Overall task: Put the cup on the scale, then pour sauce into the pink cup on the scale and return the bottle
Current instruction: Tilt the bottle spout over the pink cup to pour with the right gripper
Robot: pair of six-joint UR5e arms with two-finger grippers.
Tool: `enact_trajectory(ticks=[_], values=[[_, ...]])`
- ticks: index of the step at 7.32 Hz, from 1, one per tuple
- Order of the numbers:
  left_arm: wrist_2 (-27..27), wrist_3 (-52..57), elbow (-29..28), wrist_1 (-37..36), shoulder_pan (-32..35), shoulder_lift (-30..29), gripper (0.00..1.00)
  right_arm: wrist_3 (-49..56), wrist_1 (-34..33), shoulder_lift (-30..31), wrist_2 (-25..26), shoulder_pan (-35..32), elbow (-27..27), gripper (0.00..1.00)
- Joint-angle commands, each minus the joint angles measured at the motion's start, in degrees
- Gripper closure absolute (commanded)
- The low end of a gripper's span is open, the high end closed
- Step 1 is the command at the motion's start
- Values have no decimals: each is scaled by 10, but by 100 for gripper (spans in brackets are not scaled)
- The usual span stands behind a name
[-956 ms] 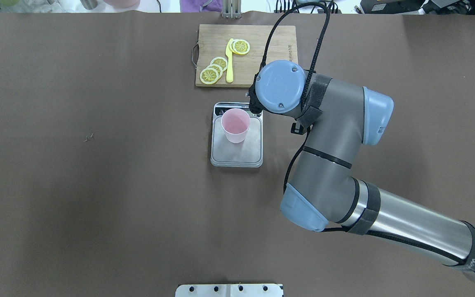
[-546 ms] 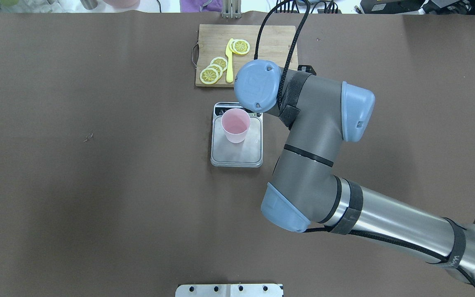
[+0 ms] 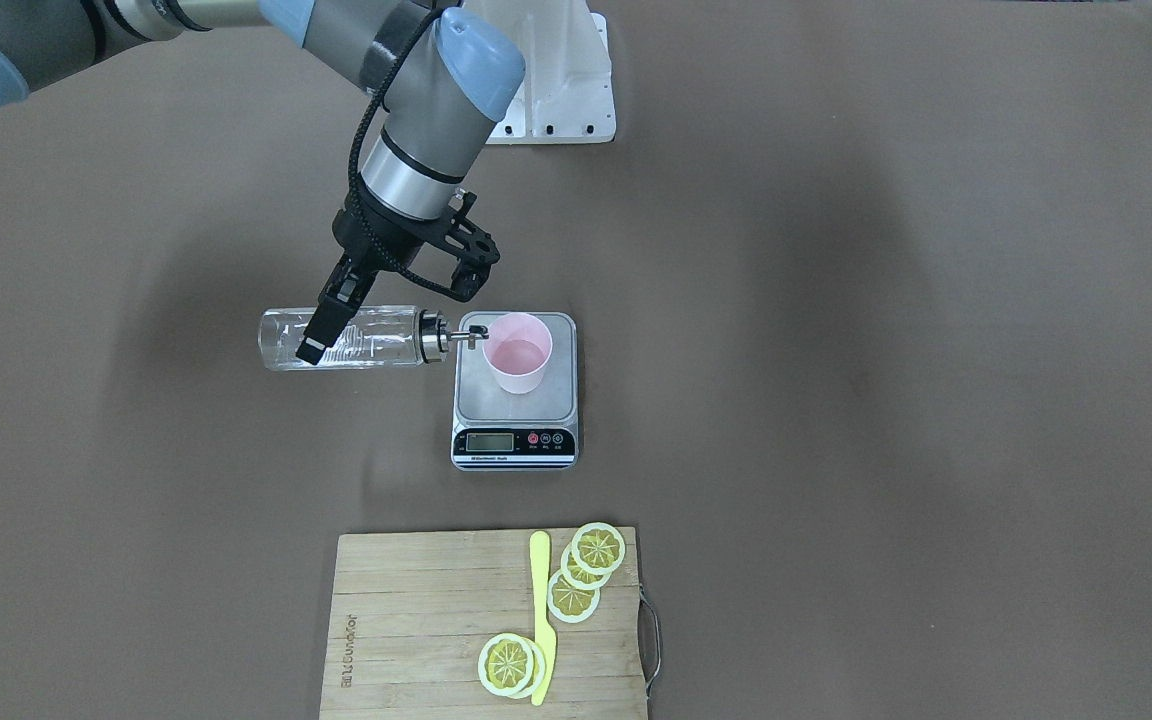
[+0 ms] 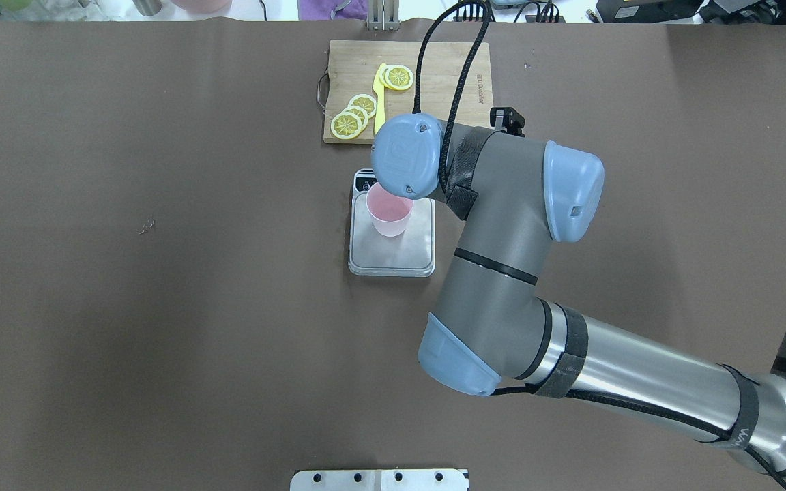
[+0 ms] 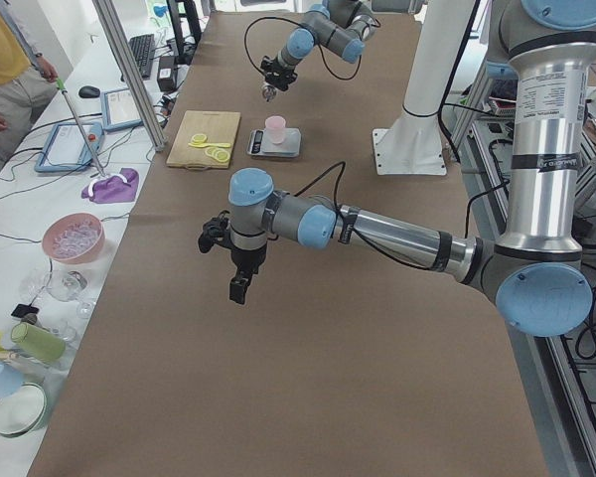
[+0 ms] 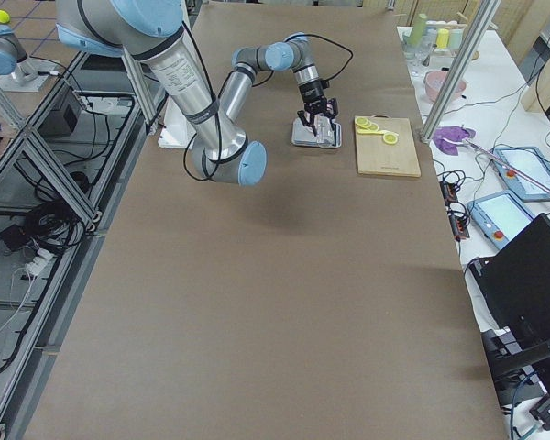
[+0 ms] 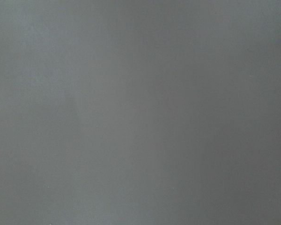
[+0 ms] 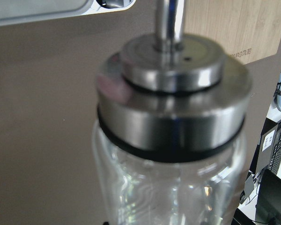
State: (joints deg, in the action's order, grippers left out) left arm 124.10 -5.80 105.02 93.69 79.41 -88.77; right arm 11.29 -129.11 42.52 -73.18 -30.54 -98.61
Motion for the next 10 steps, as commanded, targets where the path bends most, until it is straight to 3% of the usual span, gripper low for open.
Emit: enact_trajectory(ticks=[1,10], values=[[0,0,0,0,0,0,2,1,-16,-2,18,7,3,100],[0,-1,4,0,0,4,2,1,-76,-37,64,18,18,100]])
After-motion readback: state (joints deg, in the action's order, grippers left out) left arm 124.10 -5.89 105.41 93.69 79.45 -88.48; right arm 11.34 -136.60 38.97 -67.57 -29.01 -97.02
